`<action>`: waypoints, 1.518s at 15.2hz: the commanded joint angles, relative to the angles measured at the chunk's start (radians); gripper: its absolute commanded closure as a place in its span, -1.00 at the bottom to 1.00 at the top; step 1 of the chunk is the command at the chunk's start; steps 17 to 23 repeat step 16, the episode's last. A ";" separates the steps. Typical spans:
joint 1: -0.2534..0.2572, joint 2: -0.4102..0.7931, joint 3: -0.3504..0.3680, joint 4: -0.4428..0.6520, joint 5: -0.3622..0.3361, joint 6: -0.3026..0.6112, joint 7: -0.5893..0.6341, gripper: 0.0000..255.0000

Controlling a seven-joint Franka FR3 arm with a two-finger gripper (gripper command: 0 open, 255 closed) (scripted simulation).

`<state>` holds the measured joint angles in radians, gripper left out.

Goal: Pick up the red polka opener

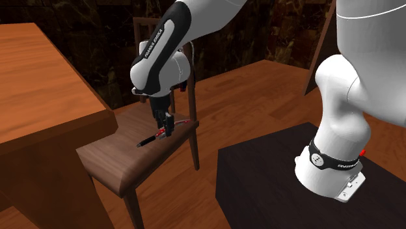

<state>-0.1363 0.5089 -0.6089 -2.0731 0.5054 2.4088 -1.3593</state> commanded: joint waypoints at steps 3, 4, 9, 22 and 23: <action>0.019 -0.037 -0.025 -0.005 -0.033 -0.030 0.022 1.00; 0.025 -0.048 -0.032 -0.005 -0.043 -0.038 0.029 1.00; 0.050 -0.100 -0.065 -0.002 -0.092 -0.083 0.062 1.00; 0.074 -0.152 -0.096 0.006 -0.142 -0.131 0.096 1.00; 0.074 -0.152 -0.096 0.006 -0.142 -0.131 0.096 1.00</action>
